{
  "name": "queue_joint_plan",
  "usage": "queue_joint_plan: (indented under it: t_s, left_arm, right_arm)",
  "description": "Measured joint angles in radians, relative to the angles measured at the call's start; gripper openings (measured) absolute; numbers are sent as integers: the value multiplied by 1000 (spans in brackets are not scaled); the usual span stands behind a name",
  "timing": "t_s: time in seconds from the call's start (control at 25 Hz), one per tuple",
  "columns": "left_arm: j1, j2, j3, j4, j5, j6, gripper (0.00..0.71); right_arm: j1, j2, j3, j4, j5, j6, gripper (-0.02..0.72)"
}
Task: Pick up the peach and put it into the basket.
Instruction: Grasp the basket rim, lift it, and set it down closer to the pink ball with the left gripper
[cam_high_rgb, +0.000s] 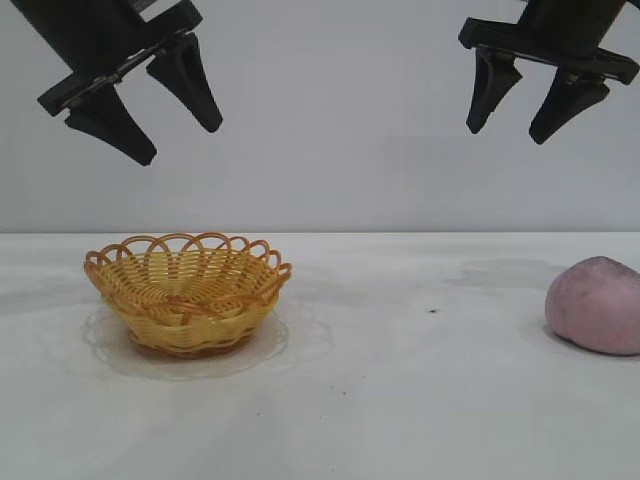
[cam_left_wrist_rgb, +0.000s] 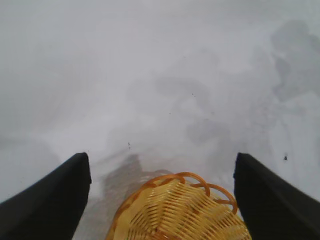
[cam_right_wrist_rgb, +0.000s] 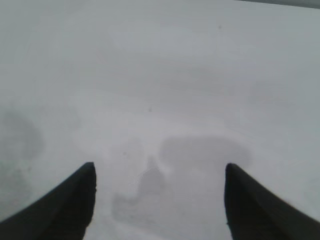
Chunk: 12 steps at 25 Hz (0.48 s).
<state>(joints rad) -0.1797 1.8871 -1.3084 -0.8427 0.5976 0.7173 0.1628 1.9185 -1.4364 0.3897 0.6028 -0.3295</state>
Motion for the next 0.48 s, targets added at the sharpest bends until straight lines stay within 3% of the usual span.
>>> queue_joint_plan:
  t_s: [0.48]
  left_arm:
    - [0, 0, -5, 8, 17, 0, 527]
  right_arm:
    - [0, 10, 0, 0, 11, 0, 446]
